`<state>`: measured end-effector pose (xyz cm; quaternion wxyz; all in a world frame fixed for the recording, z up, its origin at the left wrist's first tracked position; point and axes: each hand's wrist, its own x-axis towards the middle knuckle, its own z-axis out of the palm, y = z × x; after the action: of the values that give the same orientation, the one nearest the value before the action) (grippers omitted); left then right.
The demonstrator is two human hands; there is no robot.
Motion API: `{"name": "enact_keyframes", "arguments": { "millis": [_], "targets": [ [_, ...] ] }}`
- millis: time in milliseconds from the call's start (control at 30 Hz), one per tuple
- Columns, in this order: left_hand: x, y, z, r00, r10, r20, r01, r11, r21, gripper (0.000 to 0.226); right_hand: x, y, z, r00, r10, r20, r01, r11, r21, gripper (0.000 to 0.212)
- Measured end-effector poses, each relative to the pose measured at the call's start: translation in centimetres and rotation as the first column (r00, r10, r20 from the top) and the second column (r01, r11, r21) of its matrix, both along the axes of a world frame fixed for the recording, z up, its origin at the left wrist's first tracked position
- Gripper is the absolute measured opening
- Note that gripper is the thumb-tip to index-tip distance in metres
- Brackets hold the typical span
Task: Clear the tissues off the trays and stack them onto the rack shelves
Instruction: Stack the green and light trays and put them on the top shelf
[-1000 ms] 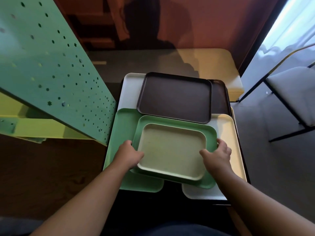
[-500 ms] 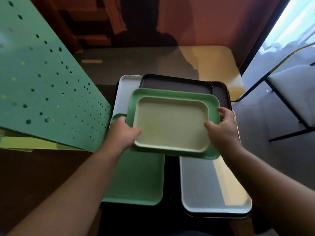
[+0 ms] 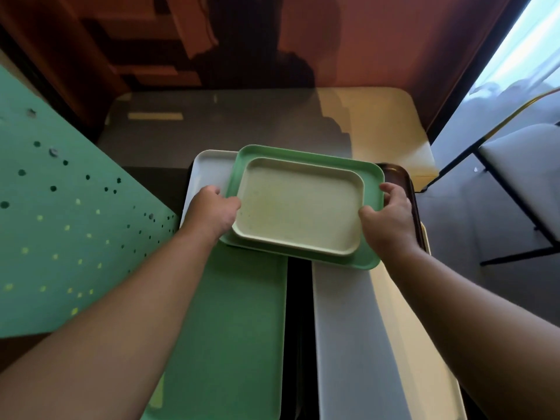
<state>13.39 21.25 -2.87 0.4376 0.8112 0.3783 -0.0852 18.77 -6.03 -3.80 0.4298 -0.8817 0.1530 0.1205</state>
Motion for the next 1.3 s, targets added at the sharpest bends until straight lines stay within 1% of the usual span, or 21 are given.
{"name": "enact_keyframes", "arguments": {
  "millis": [100, 200, 333, 433, 533, 567, 600, 633, 700, 733, 767, 800, 867, 933, 1000, 1067, 1100, 1133, 1200, 1233, 1300],
  "targets": [
    [0.2, 0.3, -1.2, 1.000, -0.005, 0.021, 0.005, 1.000, 0.007, 0.067, 0.5, -0.2, -1.5, 1.000, -0.014, 0.003, 0.015, 1.000, -0.021, 0.064],
    [-0.1, 0.0, -1.6, 1.000, -0.002, 0.031, 0.001, 1.000, 0.029, 0.062, 0.9, -0.5, -2.4, 0.998, -0.026, -0.049, 0.024, 0.999, -0.036, 0.070],
    [-0.5, -1.0, -1.4, 1.000, -0.008, 0.010, 0.008, 0.999, 0.033, 0.054, 1.2, -0.2, -2.7, 0.992, -0.029, -0.126, 0.031, 0.999, 0.017, 0.082],
    [-0.9, -1.2, -1.5, 0.993, 0.027, 0.112, -0.022, 0.999, -0.047, 0.048, 1.5, -0.3, -2.0, 0.988, -0.096, -0.123, 0.109, 0.988, 0.110, 0.086],
    [-2.2, -0.5, -0.6, 0.964, 0.149, 0.218, -0.095, 0.966, -0.241, 0.056, 0.9, -1.1, 0.2, 0.983, -0.137, -0.123, 0.162, 0.961, 0.225, 0.081],
    [-2.7, 0.2, -0.5, 0.937, 0.243, 0.252, -0.153, 0.932, -0.330, 0.061, 0.5, -1.5, 1.0, 0.980, -0.140, -0.139, 0.175, 0.943, 0.284, 0.071],
    [-3.2, 0.9, -0.5, 0.892, 0.349, 0.288, -0.204, 0.878, -0.433, 0.064, -0.1, -1.9, 2.0, 0.976, -0.141, -0.166, 0.192, 0.917, 0.351, 0.053],
    [-3.7, 1.5, -0.5, 0.831, 0.463, 0.308, -0.231, 0.791, -0.566, 0.064, -0.8, -2.3, 2.7, 0.971, -0.143, -0.189, 0.212, 0.883, 0.418, 0.036],
    [-4.9, 1.1, 0.3, 0.712, 0.634, 0.301, -0.187, 0.585, -0.789, 0.043, -2.9, -2.7, 4.1, 0.962, -0.165, -0.216, 0.256, 0.816, 0.519, 0.025],
    [-5.7, -0.3, 1.2, 0.687, 0.670, 0.282, -0.151, 0.512, -0.846, 0.033, -4.2, -2.7, 4.6, 0.954, -0.194, -0.227, 0.290, 0.780, 0.555, 0.024],
    [-6.4, -2.3, 2.1, 0.687, 0.678, 0.261, -0.127, 0.466, -0.876, 0.031, -5.6, -2.4, 5.0, 0.946, -0.229, -0.229, 0.322, 0.742, 0.589, 0.029],
    [-7.1, -4.8, 2.9, 0.701, 0.676, 0.230, -0.109, 0.420, -0.901, 0.034, -7.1, -1.9, 4.9, 0.941, -0.261, -0.214, 0.338, 0.714, 0.614, 0.039],
    [-8.5, -9.8, 3.5, 0.756, 0.644, 0.122, -0.141, 0.342, -0.929, 0.036, -10.4, -0.7, 5.2, 0.940, -0.304, -0.154, 0.328, 0.690, 0.645, 0.064],
    [-9.6, -13.2, 3.8, 0.779, 0.626, 0.025, -0.216, 0.307, -0.927, 0.024, -13.4, -0.6, 5.3, 0.949, -0.301, -0.095, 0.286, 0.692, 0.662, 0.074],
    [-10.8, -13.9, 3.5, 0.772, 0.636, -0.005, -0.268, 0.318, -0.909, 0.026, -15.2, -2.1, 5.3, 0.964, -0.258, -0.069, 0.234, 0.691, 0.683, 0.065],
    [-12.1, -13.4, 3.1, 0.767, 0.641, 0.019, -0.267, 0.347, -0.899, 0.034, -15.9, -5.0, 4.6, 0.982, -0.188, -0.037, 0.165, 0.736, 0.657, 0.032],
    [-12.9, -13.0, 3.0, 0.769, 0.639, 0.035, -0.260, 0.362, -0.895, 0.036, -16.0, -6.8, 3.8, 0.985, -0.170, -0.024, 0.149, 0.775, 0.614, 0.029],
    [-13.6, -12.6, 2.8, 0.773, 0.632, 0.046, -0.257, 0.380, -0.888, 0.037, -15.8, -8.7, 2.6, 0.987, -0.160, -0.010, 0.139, 0.822, 0.553, 0.029],
    [-15.1, -12.1, 2.6, 0.780, 0.622, 0.066, -0.260, 0.418, -0.871, 0.034, -15.0, -12.7, 0.0, 0.993, -0.118, -0.022, 0.119, 0.943, 0.311, 0.023],
    [-15.7, -12.0, 2.5, 0.786, 0.614, 0.071, -0.257, 0.429, -0.866, 0.034, -14.6, -14.3, -1.0, 0.996, -0.051, -0.074, 0.062, 0.986, 0.155, 0.027],
    [-16.8, -12.2, 2.3, 0.809, 0.583, 0.076, -0.244, 0.450, -0.859, 0.041, -13.8, -16.7, -3.3, 0.972, 0.078, -0.220, -0.096, 0.993, -0.075, 0.047]
  ]
}}
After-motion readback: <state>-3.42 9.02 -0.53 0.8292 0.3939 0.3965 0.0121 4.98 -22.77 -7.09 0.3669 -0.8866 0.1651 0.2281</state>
